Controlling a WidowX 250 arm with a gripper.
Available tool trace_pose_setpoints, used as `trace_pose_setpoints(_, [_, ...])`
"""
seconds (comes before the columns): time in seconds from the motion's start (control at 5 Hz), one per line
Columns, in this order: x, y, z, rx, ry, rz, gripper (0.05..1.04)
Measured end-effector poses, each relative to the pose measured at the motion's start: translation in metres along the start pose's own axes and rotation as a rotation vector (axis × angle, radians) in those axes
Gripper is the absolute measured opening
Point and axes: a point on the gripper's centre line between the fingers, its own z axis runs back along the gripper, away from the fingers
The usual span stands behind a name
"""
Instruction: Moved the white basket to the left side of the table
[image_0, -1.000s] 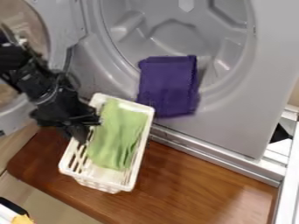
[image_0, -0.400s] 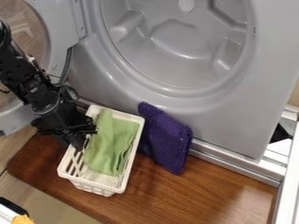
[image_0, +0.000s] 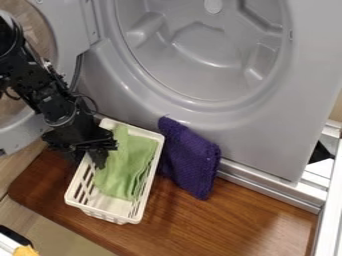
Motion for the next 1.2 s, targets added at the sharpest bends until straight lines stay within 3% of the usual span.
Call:
trace_pose_setpoints(0.2, [-0.001,-0.003,-0.001,-0.003,0.008,-0.005,0.906])
trace_pose_setpoints(0.4, [-0.002,-0.010,0.002,-0.010,0.016,-0.035,1.011])
trace_pose_setpoints(0.6, [0.002,-0.019,0.011,0.003,0.008,-0.076,1.005])
trace_pose_setpoints(0.8, [0.008,-0.028,0.030,0.022,-0.030,-0.111,1.001])
trace_pose_setpoints(1.2, [0.017,-0.032,0.076,0.094,-0.144,-0.127,1.001])
